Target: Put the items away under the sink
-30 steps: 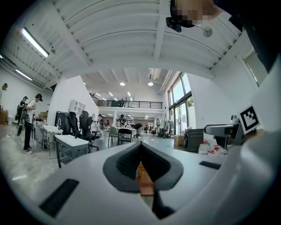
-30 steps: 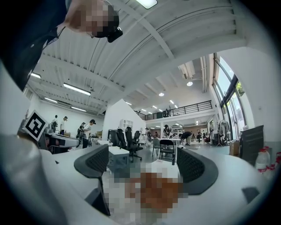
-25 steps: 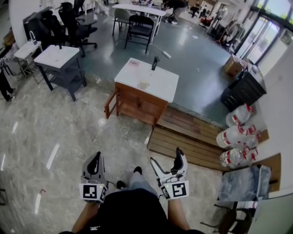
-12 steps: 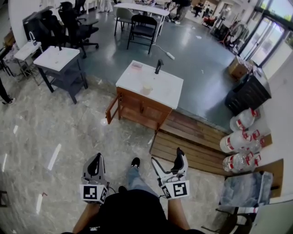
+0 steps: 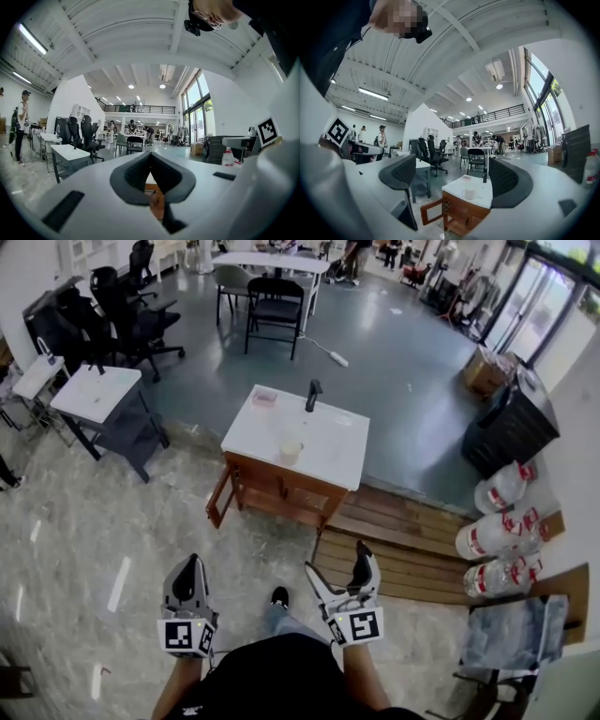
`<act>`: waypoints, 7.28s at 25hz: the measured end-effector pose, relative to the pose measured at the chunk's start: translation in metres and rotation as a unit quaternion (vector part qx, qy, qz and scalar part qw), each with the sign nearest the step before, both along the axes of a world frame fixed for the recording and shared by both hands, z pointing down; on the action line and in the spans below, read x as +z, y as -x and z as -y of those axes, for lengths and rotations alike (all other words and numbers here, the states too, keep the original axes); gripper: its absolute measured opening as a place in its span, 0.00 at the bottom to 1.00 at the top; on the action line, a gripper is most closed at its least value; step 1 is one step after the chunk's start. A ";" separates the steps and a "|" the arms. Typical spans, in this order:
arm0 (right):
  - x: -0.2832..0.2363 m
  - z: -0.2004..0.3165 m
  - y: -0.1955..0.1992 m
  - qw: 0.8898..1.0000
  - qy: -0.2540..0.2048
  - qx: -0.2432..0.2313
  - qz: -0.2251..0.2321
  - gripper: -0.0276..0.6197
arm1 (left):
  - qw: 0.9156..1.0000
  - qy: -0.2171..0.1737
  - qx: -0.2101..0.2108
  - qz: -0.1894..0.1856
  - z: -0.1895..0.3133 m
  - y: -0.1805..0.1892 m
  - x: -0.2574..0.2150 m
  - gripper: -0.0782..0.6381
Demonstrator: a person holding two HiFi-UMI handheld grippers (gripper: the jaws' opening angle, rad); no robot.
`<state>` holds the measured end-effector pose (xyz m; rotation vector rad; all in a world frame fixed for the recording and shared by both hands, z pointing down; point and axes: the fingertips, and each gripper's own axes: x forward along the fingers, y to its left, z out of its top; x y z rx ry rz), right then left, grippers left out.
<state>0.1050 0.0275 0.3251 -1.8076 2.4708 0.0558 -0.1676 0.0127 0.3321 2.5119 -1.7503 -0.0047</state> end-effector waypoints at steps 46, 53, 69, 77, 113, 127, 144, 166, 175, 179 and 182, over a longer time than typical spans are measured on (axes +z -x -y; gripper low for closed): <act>0.274 0.309 0.050 0.987 0.108 0.106 0.047 0.74 | 0.982 0.083 0.167 0.025 0.321 -0.077 0.254 0.12; 0.310 0.354 0.050 0.984 0.120 0.122 0.045 0.64 | 0.981 0.090 0.168 0.035 0.354 -0.084 0.292 0.12; 0.342 0.418 0.054 0.981 0.136 0.135 0.011 0.25 | 0.979 0.123 0.157 0.034 0.385 -0.084 0.339 0.12; 0.335 0.421 0.051 0.985 0.115 0.123 -0.038 0.12 | 0.977 0.133 0.164 0.040 0.374 -0.086 0.346 0.12; 0.438 0.283 0.131 1.000 0.018 -0.019 -0.014 0.12 | 0.989 0.079 0.123 0.016 0.311 -0.068 0.479 0.12; 0.595 0.359 0.125 0.999 -0.005 -0.032 -0.039 0.11 | 0.991 0.052 0.125 0.022 0.353 -0.078 0.612 0.12; 0.673 0.478 0.091 0.999 0.009 0.005 -0.053 0.11 | 0.990 0.035 0.133 0.014 0.370 -0.089 0.637 0.12; 0.499 0.310 0.084 0.974 0.213 0.081 -0.001 0.07 | 0.970 0.160 0.178 0.036 0.283 -0.085 0.444 0.12; 0.275 0.255 0.084 0.977 0.193 0.085 0.014 0.06 | 0.970 0.169 0.174 0.032 0.250 -0.063 0.251 0.12; 0.175 0.242 0.072 0.989 0.119 0.080 0.024 0.06 | 0.977 0.125 0.172 0.026 0.252 -0.058 0.173 0.12; 0.104 0.203 0.054 0.995 0.062 0.083 0.002 0.06 | 0.983 0.089 0.163 0.013 0.234 -0.048 0.112 0.12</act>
